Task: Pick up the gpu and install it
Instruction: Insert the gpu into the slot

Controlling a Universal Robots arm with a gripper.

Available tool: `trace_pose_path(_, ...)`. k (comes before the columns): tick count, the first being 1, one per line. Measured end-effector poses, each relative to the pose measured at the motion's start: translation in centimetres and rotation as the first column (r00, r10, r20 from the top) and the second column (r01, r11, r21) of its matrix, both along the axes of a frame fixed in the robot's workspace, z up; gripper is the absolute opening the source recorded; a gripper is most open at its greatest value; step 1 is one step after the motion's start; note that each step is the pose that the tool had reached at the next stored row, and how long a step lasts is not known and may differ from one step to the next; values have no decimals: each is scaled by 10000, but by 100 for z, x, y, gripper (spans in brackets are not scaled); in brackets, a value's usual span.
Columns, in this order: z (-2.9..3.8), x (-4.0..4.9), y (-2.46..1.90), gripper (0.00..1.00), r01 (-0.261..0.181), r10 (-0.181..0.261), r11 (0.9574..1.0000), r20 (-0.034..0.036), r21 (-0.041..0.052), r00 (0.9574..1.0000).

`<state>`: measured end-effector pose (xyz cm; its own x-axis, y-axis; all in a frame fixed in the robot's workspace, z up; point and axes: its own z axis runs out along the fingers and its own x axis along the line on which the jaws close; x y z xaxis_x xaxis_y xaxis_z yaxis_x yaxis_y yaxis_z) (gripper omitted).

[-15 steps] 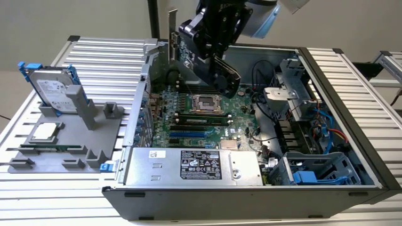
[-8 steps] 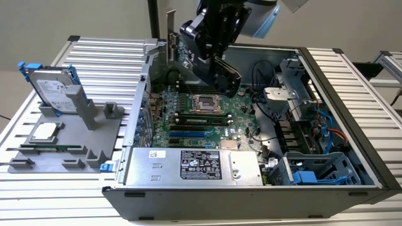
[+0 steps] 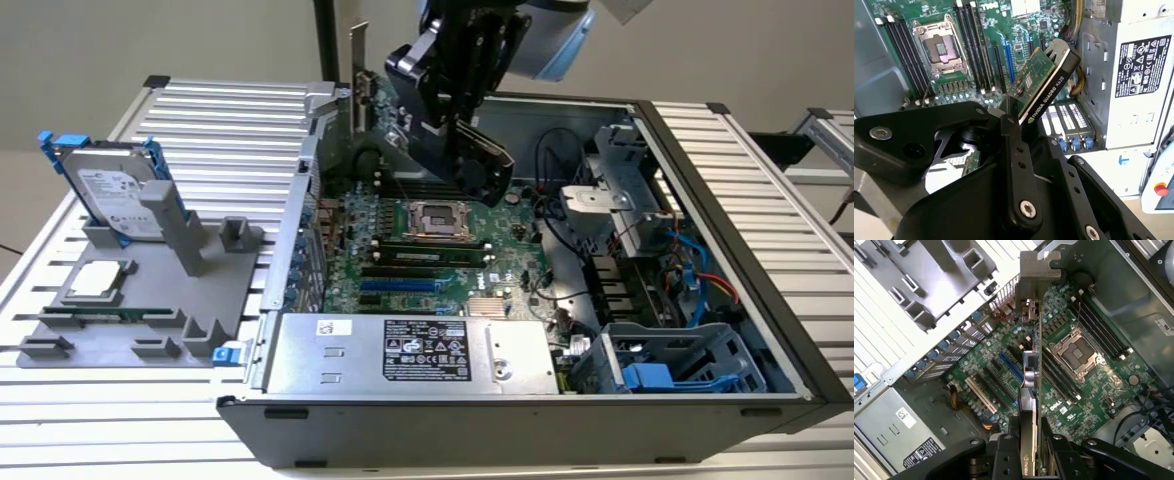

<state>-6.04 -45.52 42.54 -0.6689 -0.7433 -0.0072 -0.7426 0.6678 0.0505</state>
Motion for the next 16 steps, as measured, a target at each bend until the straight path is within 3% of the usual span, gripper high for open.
trace_pose_path(9, 0, 0, 0, 0, -508, 508, 9987, 0, 1, 9987)
trace_pose_path(16, 0, 0, 0, 0, -1010, 1010, 9949, 0, 0, 9949)
